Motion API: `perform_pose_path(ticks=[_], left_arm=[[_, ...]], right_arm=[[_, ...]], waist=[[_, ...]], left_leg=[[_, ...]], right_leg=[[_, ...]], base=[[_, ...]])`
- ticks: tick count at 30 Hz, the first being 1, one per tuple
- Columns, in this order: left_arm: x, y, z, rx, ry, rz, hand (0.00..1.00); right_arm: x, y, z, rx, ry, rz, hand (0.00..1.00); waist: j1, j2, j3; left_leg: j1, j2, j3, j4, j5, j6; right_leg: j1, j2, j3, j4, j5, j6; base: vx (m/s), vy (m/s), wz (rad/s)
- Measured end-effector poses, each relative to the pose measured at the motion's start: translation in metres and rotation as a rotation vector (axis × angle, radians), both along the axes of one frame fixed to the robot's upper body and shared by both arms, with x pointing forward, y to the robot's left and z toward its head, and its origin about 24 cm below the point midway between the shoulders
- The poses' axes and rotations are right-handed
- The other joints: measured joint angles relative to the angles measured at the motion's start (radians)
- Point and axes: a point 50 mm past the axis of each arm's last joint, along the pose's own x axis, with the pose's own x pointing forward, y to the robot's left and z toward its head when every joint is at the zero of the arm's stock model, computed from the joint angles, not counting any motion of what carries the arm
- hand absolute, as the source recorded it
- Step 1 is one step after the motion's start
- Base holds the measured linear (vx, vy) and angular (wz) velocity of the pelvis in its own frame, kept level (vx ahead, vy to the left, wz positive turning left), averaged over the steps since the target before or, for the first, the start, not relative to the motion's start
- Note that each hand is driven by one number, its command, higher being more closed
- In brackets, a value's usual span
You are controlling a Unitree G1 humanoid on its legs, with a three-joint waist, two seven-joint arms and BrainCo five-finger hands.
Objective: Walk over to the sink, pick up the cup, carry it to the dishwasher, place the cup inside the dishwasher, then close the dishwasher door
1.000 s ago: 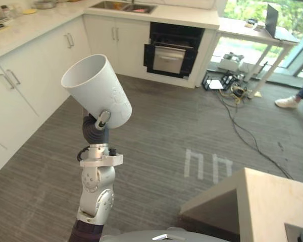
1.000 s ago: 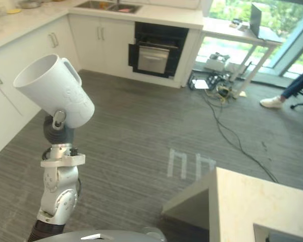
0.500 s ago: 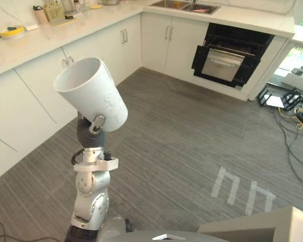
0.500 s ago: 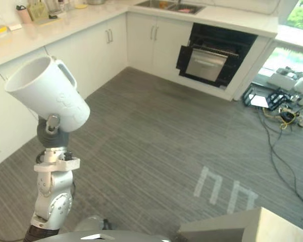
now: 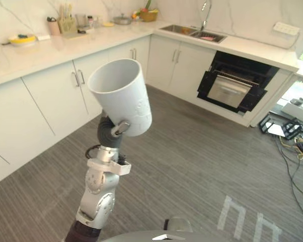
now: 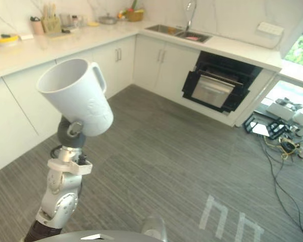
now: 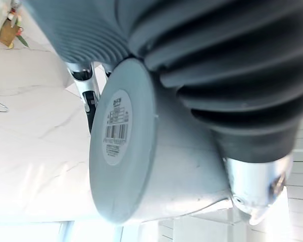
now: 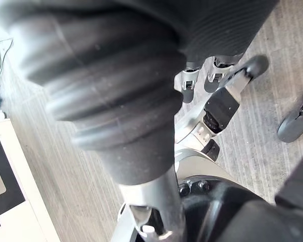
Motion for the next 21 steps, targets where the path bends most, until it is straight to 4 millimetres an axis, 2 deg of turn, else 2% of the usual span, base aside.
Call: perform_pose_path(ticks=[1, 3, 4, 5, 6, 7, 8, 12, 14, 16, 17, 18, 19, 20, 21], left_arm=[[0.005, -0.007, -0.003, 0.022, 0.021, -0.030, 1.00], [0.008, -0.016, -0.005, 0.045, 0.039, -0.068, 1.00], [0.007, -0.019, -0.006, 0.046, 0.040, -0.083, 1.00], [0.006, -0.021, -0.005, 0.049, 0.035, -0.096, 1.00], [0.005, -0.023, -0.005, 0.048, 0.030, -0.108, 1.00], [0.003, -0.027, -0.007, 0.030, 0.040, -0.126, 1.00], [0.001, -0.030, -0.007, 0.029, 0.033, -0.145, 1.00], [-0.003, -0.039, -0.004, 0.011, 0.012, -0.187, 1.00], [-0.006, -0.039, -0.004, 0.005, 0.006, -0.192, 1.00], [-0.009, -0.039, -0.007, -0.003, 0.013, -0.195, 1.00], [-0.010, -0.039, -0.008, -0.008, 0.013, -0.195, 1.00], [-0.011, -0.038, -0.009, -0.012, 0.015, -0.193, 1.00], [-0.012, -0.038, -0.010, -0.013, 0.018, -0.191, 1.00], [-0.014, -0.037, -0.012, -0.017, 0.026, -0.186, 1.00], [-0.015, -0.036, -0.014, -0.018, 0.032, -0.180, 1.00]], right_arm=[[0.001, 0.005, -0.001, 0.013, -0.005, -0.003, 0.00], [0.001, 0.010, -0.001, 0.027, -0.011, -0.019, 0.00], [0.001, 0.010, -0.001, 0.025, -0.013, -0.007, 0.00], [-0.002, 0.011, -0.001, 0.024, -0.008, 0.003, 0.00], [-0.004, 0.010, 0.000, 0.020, -0.006, 0.013, 0.00], [0.002, 0.005, 0.001, 0.008, -0.021, 0.057, 0.00], [0.009, 0.005, 0.003, 0.006, -0.047, 0.088, 0.00], [0.016, 0.004, 0.004, -0.002, -0.068, 0.122, 0.00], [0.018, 0.002, 0.004, -0.012, -0.060, 0.132, 0.00], [0.015, 0.001, 0.004, -0.016, -0.039, 0.128, 0.00], [0.014, -0.002, 0.005, -0.024, -0.038, 0.133, 0.00], [0.016, -0.006, 0.006, -0.044, -0.041, 0.157, 0.00], [0.015, -0.007, 0.006, -0.046, -0.031, 0.167, 0.00], [0.014, -0.007, 0.006, -0.043, -0.021, 0.173, 0.00], [0.014, -0.007, 0.006, -0.041, -0.015, 0.182, 0.00]], waist=[[-0.005, 0.015, 0.010], [-0.013, 0.024, 0.016], [-0.018, 0.017, 0.016], [-0.021, -0.007, 0.009], [-0.024, -0.022, 0.001], [-0.019, 0.031, 0.003], [-0.011, 0.048, 0.001], [0.000, 0.044, -0.001], [0.003, 0.036, 0.001], [0.011, 0.041, 0.019], [0.022, 0.052, 0.016], [0.044, 0.064, 0.009], [0.051, 0.062, 0.007], [0.062, 0.062, 0.007], [0.067, 0.062, 0.008]], left_leg=[[0.021, 0.026, -0.017, -0.009, -0.008, -0.019], [0.048, 0.059, -0.022, -0.008, -0.030, -0.059], [0.073, 0.069, -0.020, -0.001, -0.053, -0.096], [0.106, 0.065, -0.012, 0.015, -0.085, -0.135], [0.123, 0.069, -0.004, 0.031, -0.111, -0.149], [0.136, 0.124, 0.021, 0.062, -0.144, -0.161], [0.130, 0.143, 0.039, 0.090, -0.139, -0.164], [0.151, 0.161, 0.064, 0.100, -0.074, -0.166], [0.109, 0.178, 0.060, 0.215, -0.050, -0.160], [-0.053, 0.255, 0.033, 0.590, 0.074, -0.085], [-0.091, 0.277, 0.023, 0.673, 0.102, -0.068], [-0.147, 0.286, 0.002, 0.740, 0.030, -0.074], [-0.174, 0.274, -0.007, 0.725, -0.023, -0.074], [-0.218, 0.240, -0.024, 0.628, -0.088, -0.078], [-0.226, 0.227, -0.026, 0.574, -0.101, -0.079]], right_leg=[[0.001, 0.052, -0.005, -0.164, 0.002, 0.002], [0.002, 0.119, 0.032, -0.397, 0.086, -0.005], [0.019, 0.139, 0.065, -0.502, 0.180, -0.021], [0.040, 0.130, 0.097, -0.537, 0.316, -0.042], [0.054, 0.125, 0.107, -0.518, 0.301, 0.016], [0.056, 0.169, 0.093, -0.474, 0.259, 0.011], [0.055, 0.177, 0.078, -0.443, 0.212, -0.005], [0.060, 0.177, 0.058, -0.367, 0.121, -0.020], [0.086, 0.179, 0.054, -0.377, 0.093, -0.037], [0.182, 0.214, 0.061, -0.473, 0.088, -0.060], [0.200, 0.227, 0.071, -0.498, 0.090, -0.079], [0.226, 0.243, 0.090, -0.528, 0.094, -0.091], [0.240, 0.246, 0.109, -0.546, 0.096, -0.094], [0.250, 0.249, 0.151, -0.570, 0.104, -0.101], [0.249, 0.251, 0.173, -0.574, 0.107, -0.099]], base=[[0.42, -0.063, 0.38], [0.44, -0.103, 0.28], [0.52, -0.173, 0.24], [0.47, -0.180, 0.32], [0.57, -0.225, 0.19], [0.45, -0.197, 0.12], [0.41, -0.188, 0.06], [0.30, -0.169, 0.16], [0.20, -0.155, 0.08], [0.16, -0.148, -0.03], [0.11, -0.044, -0.42], [0.11, -0.013, -0.56], [0.15, 0.014, -0.85], [0.13, 0.041, -0.81], [0.13, 0.074, -0.97]])
